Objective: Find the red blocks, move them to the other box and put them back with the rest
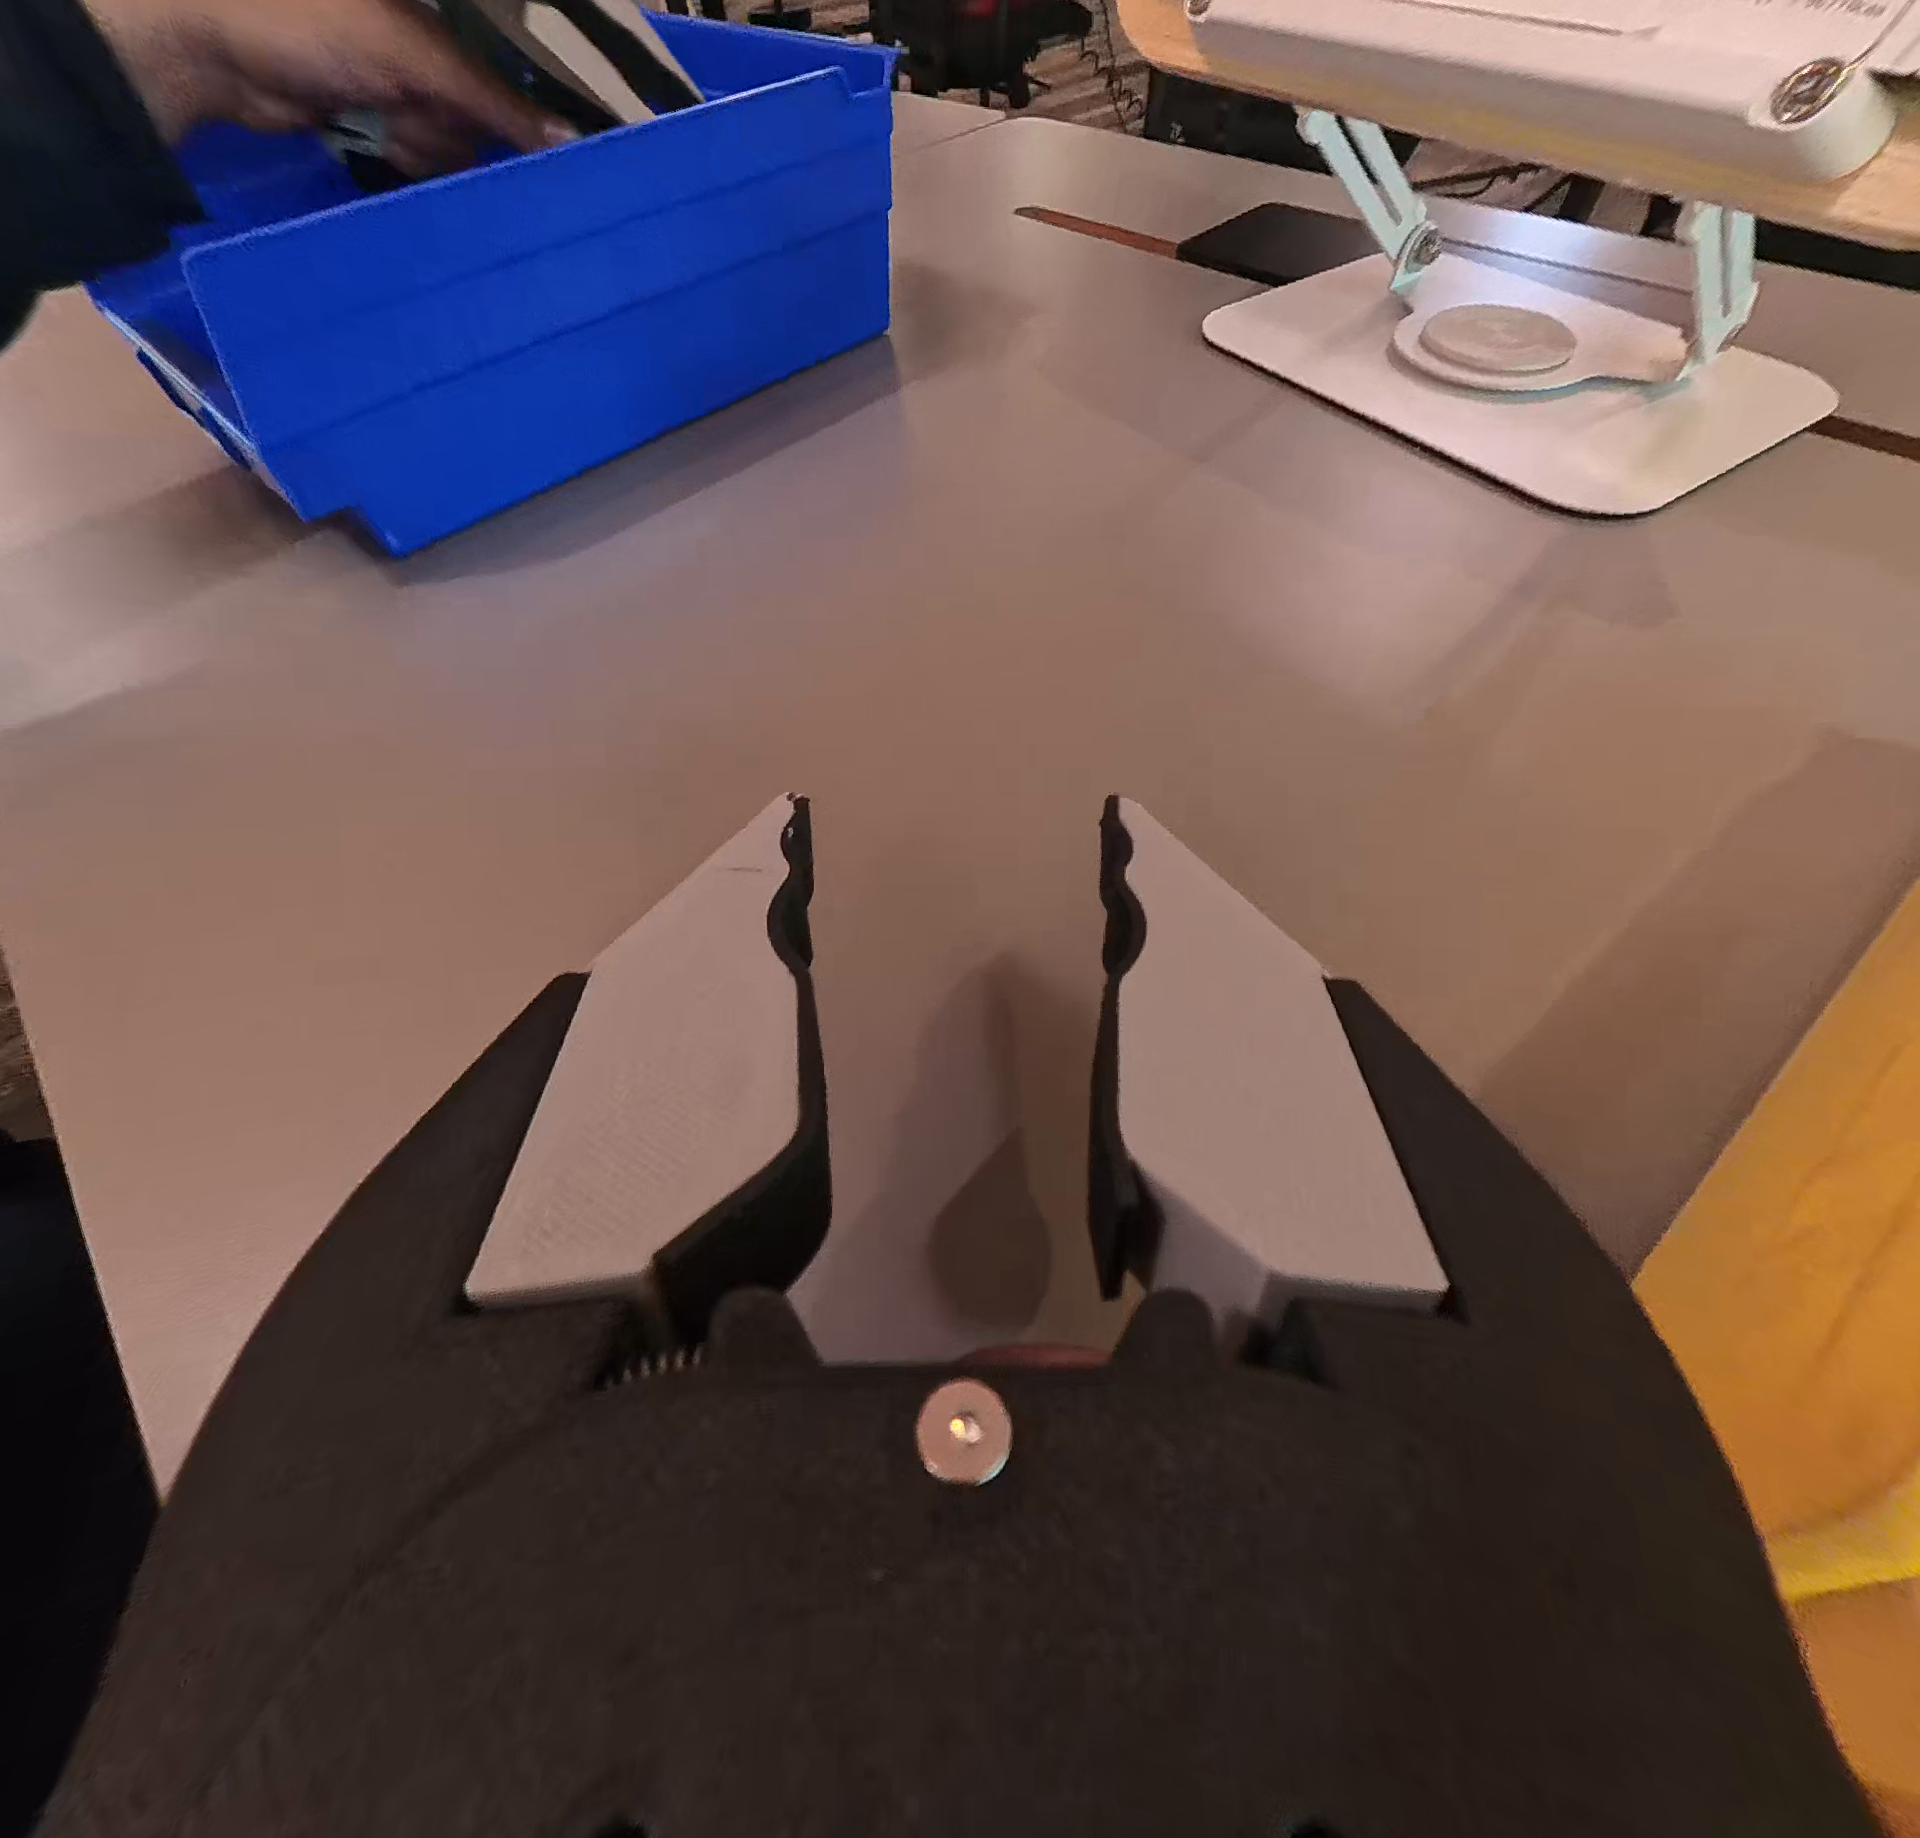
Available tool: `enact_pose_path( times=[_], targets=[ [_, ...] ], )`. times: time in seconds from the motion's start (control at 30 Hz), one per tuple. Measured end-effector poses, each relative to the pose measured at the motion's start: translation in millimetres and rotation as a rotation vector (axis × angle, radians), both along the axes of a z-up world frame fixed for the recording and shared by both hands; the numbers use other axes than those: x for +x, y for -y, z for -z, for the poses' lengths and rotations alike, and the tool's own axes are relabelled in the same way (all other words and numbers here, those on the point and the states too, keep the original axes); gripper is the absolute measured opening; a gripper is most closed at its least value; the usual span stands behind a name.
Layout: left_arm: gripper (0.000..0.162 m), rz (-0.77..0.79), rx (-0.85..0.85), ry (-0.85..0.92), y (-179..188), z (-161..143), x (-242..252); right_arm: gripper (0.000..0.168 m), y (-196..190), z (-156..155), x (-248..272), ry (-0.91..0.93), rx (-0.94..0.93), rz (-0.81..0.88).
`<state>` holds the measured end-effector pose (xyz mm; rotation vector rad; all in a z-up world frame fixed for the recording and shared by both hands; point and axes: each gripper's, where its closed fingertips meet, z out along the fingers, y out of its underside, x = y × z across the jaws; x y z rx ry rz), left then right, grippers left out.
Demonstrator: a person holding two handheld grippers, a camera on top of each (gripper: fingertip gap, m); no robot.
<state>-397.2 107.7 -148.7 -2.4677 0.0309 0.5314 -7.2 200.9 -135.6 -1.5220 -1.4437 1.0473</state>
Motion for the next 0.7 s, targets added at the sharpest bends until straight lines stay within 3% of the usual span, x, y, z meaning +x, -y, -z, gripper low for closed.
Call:
enact_pose_path(
  times=[0.07, 0.13, 0.23, 0.33, 0.4, 0.57, 0.7],
  targets=[
    [0.029, 0.015, -0.079, 0.016, -1.4, 22.7, -3.6, 0.053, 0.6, -0.1, 0.1, -0.001, -0.013, -0.008],
    [0.009, 0.013, -0.147, -0.053, 1.8, 39.9, -13.5, 0.053, 1.1, -1.5, 0.9, -0.012, -0.015, -0.012],
    [0.006, 0.004, -0.142, -0.100, 3.3, 38.7, -15.8, 0.052, 1.9, -3.2, 1.8, -0.024, -0.023, -0.019],
    [0.005, 0.030, -0.028, -0.188, 5.0, 10.3, -4.9, 0.050, 2.0, -5.9, 3.5, -0.043, -0.029, -0.021],
    [0.004, 0.059, 0.099, -0.240, 9.5, -25.0, 16.7, 0.049, 2.6, -8.6, 5.3, -0.062, -0.032, -0.024],
    [0.004, 0.401, 0.460, -0.267, 30.8, -117.8, 165.8, 0.049, 8.2, -19.7, 9.0, -0.108, -0.035, -0.045],
    [0.004, 0.673, 0.621, -0.304, 54.1, -146.2, 293.1, 0.054, 38.2, -63.1, 11.2, -0.163, -0.042, -0.170]
  ],
)
